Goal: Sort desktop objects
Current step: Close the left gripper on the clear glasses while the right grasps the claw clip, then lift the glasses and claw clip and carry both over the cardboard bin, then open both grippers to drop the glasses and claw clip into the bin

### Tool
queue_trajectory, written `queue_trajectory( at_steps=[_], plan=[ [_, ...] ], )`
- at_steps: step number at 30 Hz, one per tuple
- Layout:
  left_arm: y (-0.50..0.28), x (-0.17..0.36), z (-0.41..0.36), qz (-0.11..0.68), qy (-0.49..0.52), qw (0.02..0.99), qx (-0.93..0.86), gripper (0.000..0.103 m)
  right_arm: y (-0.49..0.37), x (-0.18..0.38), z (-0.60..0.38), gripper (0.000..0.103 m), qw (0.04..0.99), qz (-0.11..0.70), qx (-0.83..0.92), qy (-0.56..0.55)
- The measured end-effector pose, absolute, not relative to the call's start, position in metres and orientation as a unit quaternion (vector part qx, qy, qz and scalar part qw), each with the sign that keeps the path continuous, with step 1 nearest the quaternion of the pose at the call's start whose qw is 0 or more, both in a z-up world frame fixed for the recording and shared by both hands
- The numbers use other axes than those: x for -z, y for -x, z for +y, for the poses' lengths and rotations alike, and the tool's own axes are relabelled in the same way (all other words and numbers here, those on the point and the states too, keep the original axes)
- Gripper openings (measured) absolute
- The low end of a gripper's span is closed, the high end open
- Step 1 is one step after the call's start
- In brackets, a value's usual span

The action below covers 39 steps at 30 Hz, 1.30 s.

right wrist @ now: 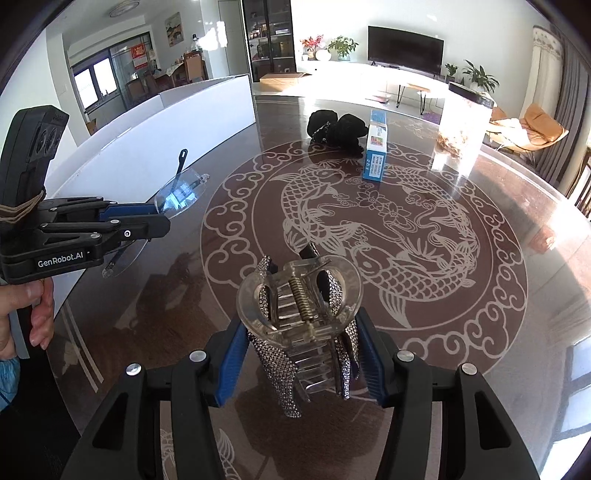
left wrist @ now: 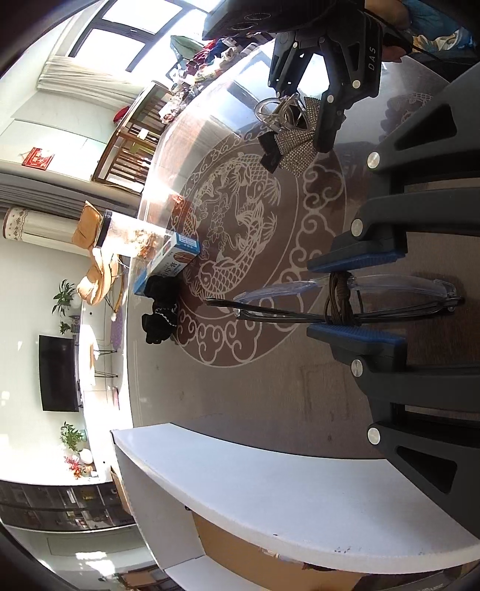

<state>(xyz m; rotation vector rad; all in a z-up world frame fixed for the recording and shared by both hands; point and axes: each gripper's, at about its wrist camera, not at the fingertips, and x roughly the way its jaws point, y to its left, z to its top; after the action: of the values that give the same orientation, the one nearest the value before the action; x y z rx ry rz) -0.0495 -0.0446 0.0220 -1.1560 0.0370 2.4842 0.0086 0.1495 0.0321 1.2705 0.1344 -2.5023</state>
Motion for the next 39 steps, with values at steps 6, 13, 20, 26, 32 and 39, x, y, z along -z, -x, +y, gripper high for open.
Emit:
queue_trajectory(
  at_steps=[6,13,20,26,32,39],
  plan=[
    [0.018,-0.057,-0.072,-0.032,0.376,0.201,-0.904,0.028,-0.023,-0.045,0.158,0.055,0.162,0.027,0.883,-0.44],
    [-0.017,-0.11,-0.16,-0.069,0.318,0.122,-0.938,0.028,-0.029,-0.09,0.104,0.055,0.226,0.003,0.889,-0.398],
    [-0.007,-0.09,-0.275,-0.104,0.355,-0.004,-0.929,0.028,-0.034,-0.134,-0.03,0.055,0.36,0.023,0.863,-0.355],
    [0.002,-0.064,-0.315,-0.159,0.384,-0.048,-0.908,0.029,-0.026,-0.123,-0.136,0.055,0.426,0.058,0.83,-0.355],
    [0.015,-0.045,-0.322,-0.17,0.43,-0.105,-0.881,0.042,-0.016,-0.083,-0.184,0.057,0.421,0.106,0.814,-0.385],
    [-0.002,-0.055,-0.328,-0.182,0.391,-0.132,-0.893,0.082,-0.021,-0.077,-0.167,0.082,0.41,0.102,0.833,-0.357]
  ],
)
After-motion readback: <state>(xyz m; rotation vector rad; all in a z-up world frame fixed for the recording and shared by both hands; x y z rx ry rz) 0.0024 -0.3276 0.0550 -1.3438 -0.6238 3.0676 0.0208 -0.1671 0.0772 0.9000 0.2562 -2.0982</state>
